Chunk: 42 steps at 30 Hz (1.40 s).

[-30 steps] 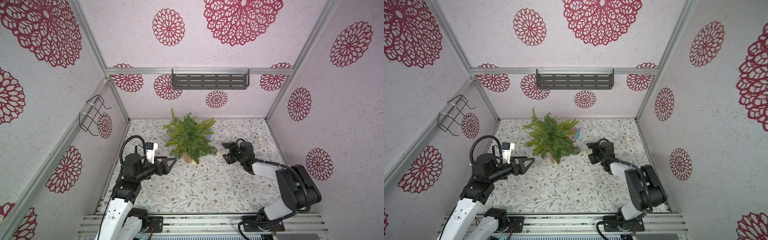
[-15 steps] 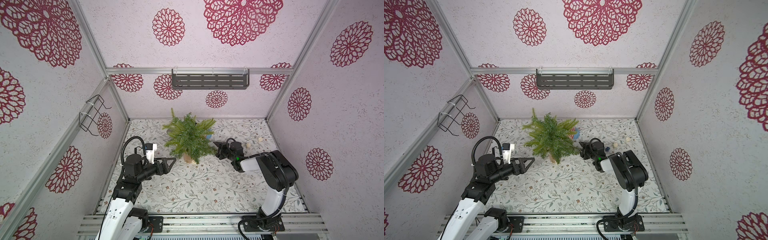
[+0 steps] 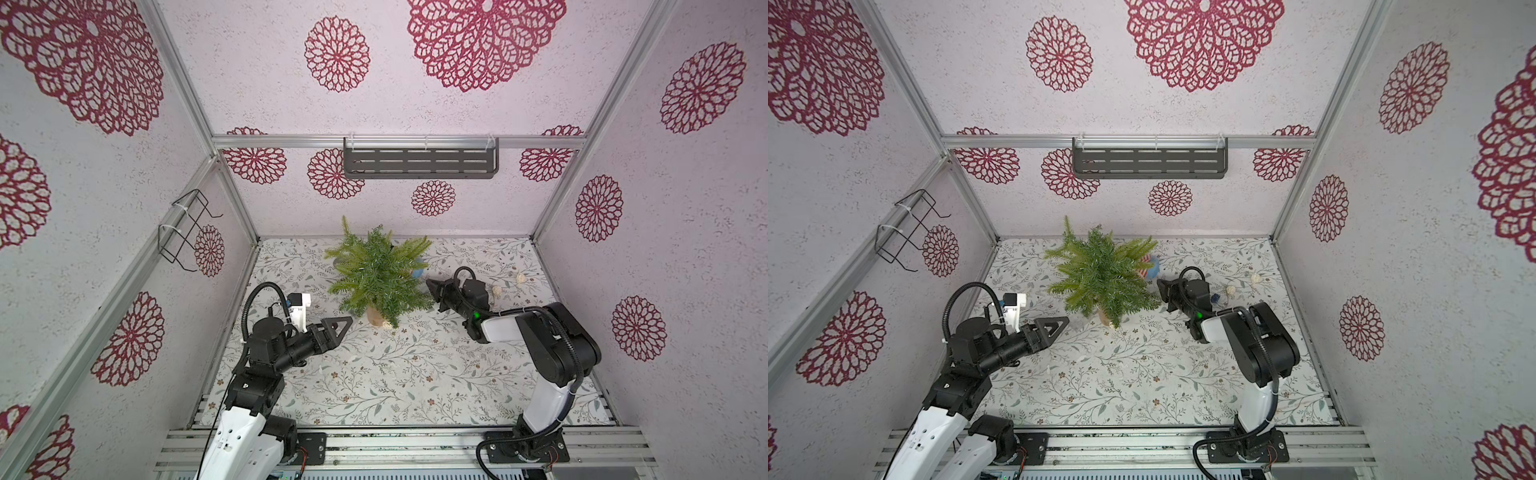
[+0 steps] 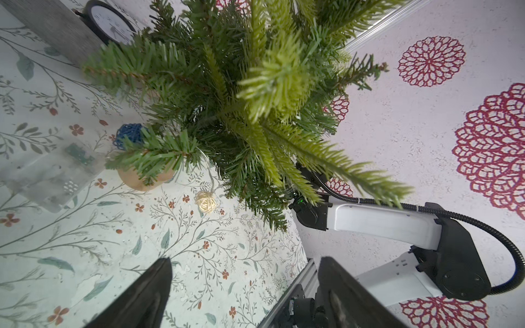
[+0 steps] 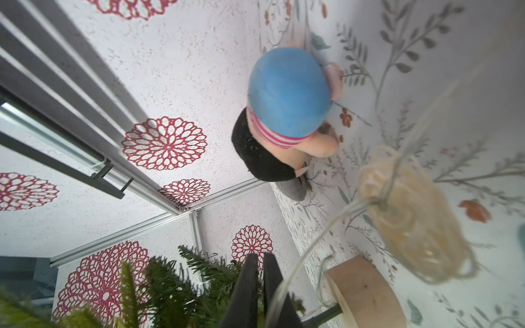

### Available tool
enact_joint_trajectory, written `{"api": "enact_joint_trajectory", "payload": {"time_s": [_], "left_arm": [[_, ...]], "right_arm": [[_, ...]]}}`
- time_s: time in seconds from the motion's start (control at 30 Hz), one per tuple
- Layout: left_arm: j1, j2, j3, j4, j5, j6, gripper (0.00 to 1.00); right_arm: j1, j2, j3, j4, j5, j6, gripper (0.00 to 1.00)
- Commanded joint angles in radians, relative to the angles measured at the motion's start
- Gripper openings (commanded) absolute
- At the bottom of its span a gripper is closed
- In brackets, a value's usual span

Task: Remove string lights from the small christmas tree
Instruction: Remove the light string from the Christmas tree.

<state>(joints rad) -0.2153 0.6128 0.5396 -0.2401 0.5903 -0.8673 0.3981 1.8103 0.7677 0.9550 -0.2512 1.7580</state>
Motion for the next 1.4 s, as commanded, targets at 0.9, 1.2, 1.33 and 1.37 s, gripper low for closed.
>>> {"api": "enact_joint_trajectory", "payload": {"time_s": [0.9,1.2,1.33,1.37], "left_arm": [[-0.263,0.078,-0.019,0.178,-0.262,-0.175,0.82],[-0.264,0.064,-0.038,0.201,-0.27,-0.152,0.82],[-0.264,0.062,-0.043,0.211,-0.274,-0.15,0.82],[-0.263,0.062,-0.043,0.212,-0.273,-0.149,0.82]], "right_arm": [[0.036,-0.402,0.031,-0.253,-0.016,-0.265,0.0],[0.035,-0.465,0.086,-0.379,-0.01,-0.342,0.0],[0.036,-0.507,0.087,-0.443,0.02,-0.362,0.0],[0.037,-0.518,0.081,-0.452,0.027,-0.367,0.0]]}}
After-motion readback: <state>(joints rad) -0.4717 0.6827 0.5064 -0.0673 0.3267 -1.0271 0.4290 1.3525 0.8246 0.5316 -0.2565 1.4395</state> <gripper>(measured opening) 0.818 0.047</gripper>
